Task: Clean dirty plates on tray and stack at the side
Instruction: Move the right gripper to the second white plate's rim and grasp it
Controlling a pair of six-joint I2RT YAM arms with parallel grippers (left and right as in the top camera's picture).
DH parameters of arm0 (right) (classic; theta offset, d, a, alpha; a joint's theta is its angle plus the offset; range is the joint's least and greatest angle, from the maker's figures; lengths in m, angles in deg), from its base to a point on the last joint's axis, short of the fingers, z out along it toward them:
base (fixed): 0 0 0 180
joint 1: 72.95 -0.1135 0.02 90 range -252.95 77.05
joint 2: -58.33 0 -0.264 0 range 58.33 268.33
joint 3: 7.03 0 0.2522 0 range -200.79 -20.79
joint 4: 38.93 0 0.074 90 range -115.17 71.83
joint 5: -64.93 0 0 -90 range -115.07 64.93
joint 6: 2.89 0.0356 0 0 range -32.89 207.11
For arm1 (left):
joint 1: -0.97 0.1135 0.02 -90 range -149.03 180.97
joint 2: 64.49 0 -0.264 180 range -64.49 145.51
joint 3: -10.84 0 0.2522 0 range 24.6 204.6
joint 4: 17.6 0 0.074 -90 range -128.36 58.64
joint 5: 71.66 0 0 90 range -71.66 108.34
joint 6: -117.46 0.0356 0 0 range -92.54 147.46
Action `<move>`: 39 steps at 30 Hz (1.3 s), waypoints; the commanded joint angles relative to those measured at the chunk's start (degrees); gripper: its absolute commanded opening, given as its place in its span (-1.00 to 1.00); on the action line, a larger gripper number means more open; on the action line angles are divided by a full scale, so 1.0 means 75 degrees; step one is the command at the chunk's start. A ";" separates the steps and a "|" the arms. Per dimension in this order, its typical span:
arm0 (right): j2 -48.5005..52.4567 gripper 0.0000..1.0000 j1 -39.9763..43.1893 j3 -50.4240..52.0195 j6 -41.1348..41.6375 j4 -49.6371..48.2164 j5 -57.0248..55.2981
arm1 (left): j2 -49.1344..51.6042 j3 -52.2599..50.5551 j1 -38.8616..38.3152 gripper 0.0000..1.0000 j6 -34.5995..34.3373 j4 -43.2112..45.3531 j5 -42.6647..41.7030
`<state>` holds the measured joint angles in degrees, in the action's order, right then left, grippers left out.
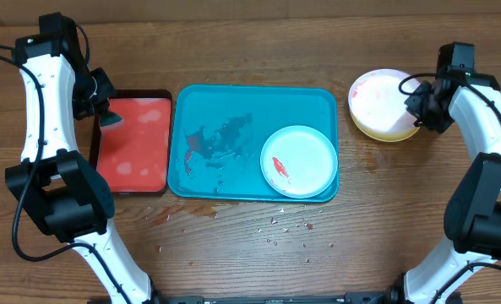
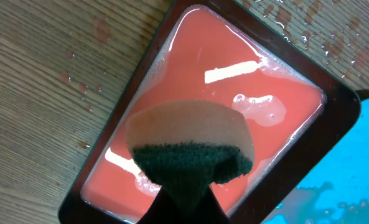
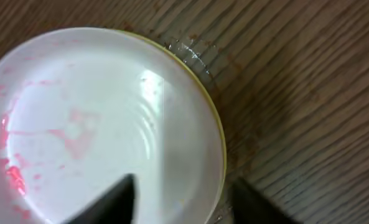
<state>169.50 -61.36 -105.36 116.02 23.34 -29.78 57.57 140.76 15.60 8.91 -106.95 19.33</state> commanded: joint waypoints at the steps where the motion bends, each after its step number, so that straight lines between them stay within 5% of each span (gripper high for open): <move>1: -0.0061 1.00 -0.0050 -0.0003 0.0038 -0.0026 0.0411 | 0.0058 -0.0032 0.0026 -0.91 -0.0131 0.0003 -0.0087; 5: -0.0061 1.00 -0.0210 -0.0003 -0.0411 -0.0058 0.1856 | 0.0058 -0.0032 0.0026 -0.92 -0.0131 0.0006 -0.0085; 11: -0.0061 0.89 -0.0930 -0.0003 -0.3045 -0.0055 0.4188 | 0.0058 -0.0032 0.0026 -0.92 -0.0131 0.0006 -0.0085; 15: -0.0061 0.82 -0.1801 -0.0003 -0.4226 0.0099 0.4030 | 0.0058 -0.0032 0.0023 -0.91 -0.0131 0.0003 -0.0085; 24: 0.0003 0.55 -0.3308 0.0009 -0.4616 0.0198 0.1751 | 0.0058 -0.0032 0.0026 -0.92 -0.0128 0.0006 -0.0085; 27: 0.0032 0.41 -0.3506 0.0187 -0.5132 0.0198 0.1775 | 0.0058 -0.0035 0.0026 -0.91 -0.0128 0.0015 -0.0085; 39: 0.0038 0.41 -0.3552 0.1332 -0.5423 -0.0539 0.1775 | 0.0058 -0.0035 0.0023 -0.92 -0.0131 0.0047 -0.0087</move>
<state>169.53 -87.96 -96.58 76.94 20.81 -16.09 57.57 140.76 15.60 8.91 -106.71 19.33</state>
